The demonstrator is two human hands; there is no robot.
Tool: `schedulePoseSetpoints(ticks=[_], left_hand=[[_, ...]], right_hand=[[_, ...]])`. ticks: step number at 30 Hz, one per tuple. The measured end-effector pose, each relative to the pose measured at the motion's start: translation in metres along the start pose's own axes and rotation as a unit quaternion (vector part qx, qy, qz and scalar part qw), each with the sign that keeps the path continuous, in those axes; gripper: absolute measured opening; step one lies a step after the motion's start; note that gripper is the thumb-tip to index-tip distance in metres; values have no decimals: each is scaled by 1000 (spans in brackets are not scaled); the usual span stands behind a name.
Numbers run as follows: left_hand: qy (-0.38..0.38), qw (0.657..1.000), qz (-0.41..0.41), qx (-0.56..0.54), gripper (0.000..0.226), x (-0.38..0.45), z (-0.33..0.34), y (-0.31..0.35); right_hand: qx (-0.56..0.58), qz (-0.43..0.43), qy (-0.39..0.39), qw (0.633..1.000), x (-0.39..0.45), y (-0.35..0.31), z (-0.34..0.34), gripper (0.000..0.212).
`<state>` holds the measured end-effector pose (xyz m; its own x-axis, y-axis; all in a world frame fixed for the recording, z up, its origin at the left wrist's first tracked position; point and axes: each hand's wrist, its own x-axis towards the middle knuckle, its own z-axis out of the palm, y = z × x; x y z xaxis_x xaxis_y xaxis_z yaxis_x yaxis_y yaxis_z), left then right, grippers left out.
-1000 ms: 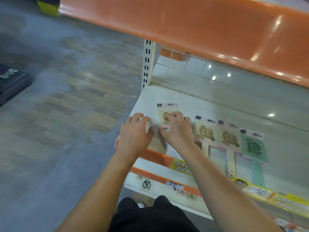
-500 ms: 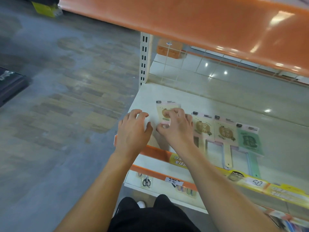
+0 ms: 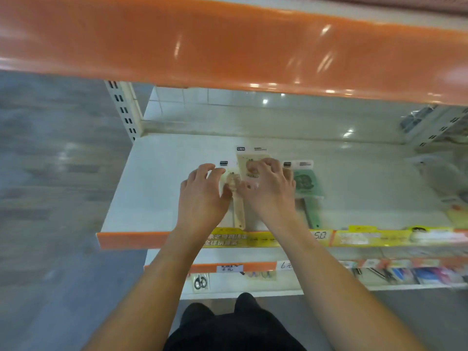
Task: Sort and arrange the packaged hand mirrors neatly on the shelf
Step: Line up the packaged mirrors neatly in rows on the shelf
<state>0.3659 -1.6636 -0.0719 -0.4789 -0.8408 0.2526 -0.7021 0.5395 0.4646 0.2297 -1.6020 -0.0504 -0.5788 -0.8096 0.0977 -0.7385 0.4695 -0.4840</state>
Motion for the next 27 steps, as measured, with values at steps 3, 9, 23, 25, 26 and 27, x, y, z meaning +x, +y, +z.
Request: schedulePoseSetpoints(ticks=[3, 9, 23, 25, 26, 27], left_hand=[[-23, 1000, 14, -5, 37, 5, 14, 25], [-44, 999, 22, 2, 35, 10, 33, 57], [-53, 998, -24, 14, 36, 3, 30, 58], [-48, 998, -23, 14, 37, 1, 30, 56], [-45, 999, -23, 14, 37, 1, 31, 55], [-41, 999, -23, 13, 37, 1, 32, 54]], right_hand=[[8, 30, 13, 999, -1, 24, -14, 41], [21, 52, 50, 997, -1, 58, -29, 40], [5, 19, -14, 1000, 15, 61, -22, 47], [-2, 18, -22, 1000, 17, 60, -18, 47], [-5, 18, -29, 999, 18, 60, -15, 47], [-10, 17, -37, 999, 19, 60, -12, 47]])
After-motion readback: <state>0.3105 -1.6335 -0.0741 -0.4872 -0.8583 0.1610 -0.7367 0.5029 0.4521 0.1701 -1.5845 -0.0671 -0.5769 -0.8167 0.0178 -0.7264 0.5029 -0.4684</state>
